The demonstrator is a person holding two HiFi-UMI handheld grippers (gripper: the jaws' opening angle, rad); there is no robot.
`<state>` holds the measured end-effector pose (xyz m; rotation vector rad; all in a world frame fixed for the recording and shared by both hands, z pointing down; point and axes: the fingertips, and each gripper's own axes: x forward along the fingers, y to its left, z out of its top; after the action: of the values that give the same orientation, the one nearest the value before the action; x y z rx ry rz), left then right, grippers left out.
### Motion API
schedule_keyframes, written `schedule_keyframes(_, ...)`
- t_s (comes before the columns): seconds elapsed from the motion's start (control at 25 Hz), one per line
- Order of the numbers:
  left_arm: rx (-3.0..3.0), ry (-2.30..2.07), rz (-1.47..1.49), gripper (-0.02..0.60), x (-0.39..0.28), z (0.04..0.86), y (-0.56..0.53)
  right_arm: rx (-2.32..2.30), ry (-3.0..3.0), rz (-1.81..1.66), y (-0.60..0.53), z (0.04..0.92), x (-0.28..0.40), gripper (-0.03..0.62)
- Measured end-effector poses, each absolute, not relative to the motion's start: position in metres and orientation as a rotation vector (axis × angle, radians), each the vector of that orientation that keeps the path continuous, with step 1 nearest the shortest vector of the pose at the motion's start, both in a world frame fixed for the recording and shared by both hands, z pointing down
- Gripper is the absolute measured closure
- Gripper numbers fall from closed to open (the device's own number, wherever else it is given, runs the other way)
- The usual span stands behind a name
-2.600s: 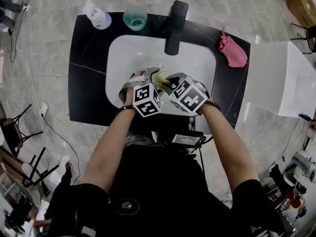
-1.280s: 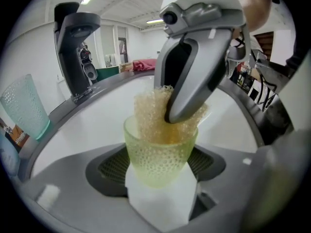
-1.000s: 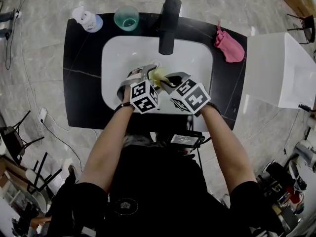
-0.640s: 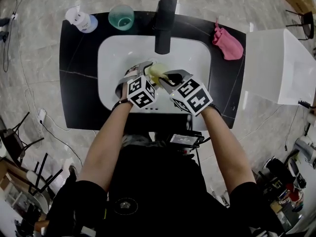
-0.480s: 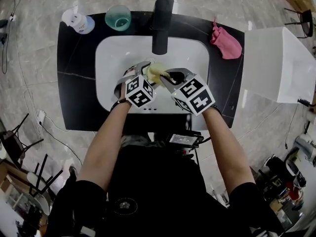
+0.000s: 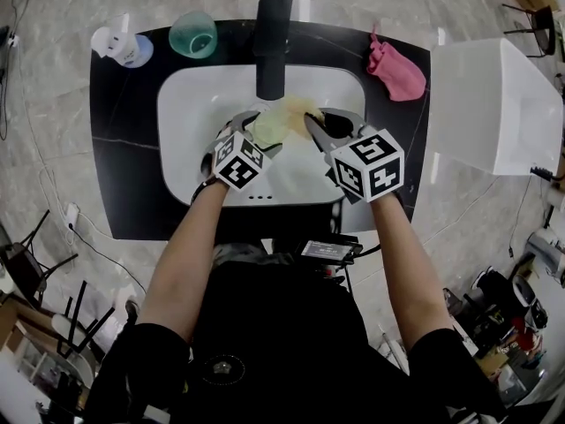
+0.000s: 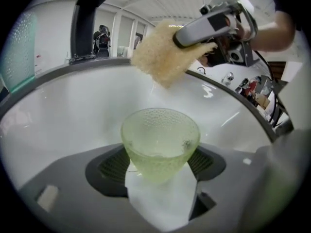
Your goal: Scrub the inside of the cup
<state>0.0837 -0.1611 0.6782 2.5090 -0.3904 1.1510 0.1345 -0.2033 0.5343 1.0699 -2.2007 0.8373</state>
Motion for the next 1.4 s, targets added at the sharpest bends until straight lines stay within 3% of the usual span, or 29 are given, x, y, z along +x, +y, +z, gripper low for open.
schedule_keyframes(0.96,2.476,-0.384,1.108,0.212,0.080,0.681,-0.161,1.079,-2.182,0.890,-0.189,0.544,0.142,0.551)
schedule_keyframes(1.4,2.504,-0.495,1.053,0.176,0.068,0.650,-0.171,1.052,-2.170,0.888,-0.176,0.551,0.141,0.551)
